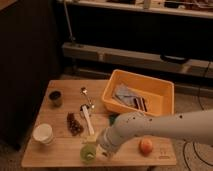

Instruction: Stack cups into tray

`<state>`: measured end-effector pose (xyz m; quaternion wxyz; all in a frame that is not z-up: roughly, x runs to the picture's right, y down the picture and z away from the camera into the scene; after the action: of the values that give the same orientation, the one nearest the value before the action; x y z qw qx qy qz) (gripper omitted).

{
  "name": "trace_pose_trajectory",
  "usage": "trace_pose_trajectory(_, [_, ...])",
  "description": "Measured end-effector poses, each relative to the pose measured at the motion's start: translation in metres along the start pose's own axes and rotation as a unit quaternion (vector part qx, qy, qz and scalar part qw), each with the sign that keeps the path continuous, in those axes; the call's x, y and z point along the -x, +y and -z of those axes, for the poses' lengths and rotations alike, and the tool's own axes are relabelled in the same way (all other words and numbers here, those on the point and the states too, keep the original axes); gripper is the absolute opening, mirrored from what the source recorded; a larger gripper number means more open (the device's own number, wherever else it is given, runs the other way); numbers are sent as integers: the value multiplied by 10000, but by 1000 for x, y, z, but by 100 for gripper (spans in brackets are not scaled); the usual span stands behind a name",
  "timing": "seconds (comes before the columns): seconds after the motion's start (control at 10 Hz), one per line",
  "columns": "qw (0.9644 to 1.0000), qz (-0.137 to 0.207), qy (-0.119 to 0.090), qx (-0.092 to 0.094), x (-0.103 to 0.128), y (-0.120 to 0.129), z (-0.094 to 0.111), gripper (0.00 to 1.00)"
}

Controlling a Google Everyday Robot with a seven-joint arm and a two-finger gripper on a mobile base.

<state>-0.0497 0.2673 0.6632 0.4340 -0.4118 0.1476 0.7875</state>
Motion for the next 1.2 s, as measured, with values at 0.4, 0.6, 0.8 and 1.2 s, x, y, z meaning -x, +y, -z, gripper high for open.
trace_pose_trajectory(0.4, [9990, 128, -271, -335, 60, 45, 21, 80])
trace_pose_trajectory(0.6, [9986, 117, -323, -390, 77, 63, 16, 80])
trace_pose_trajectory(0.8, [9986, 53, -338, -395, 83, 63, 17, 80])
trace_pose_trajectory(1.2, [9986, 60, -334, -394, 82, 63, 16, 80])
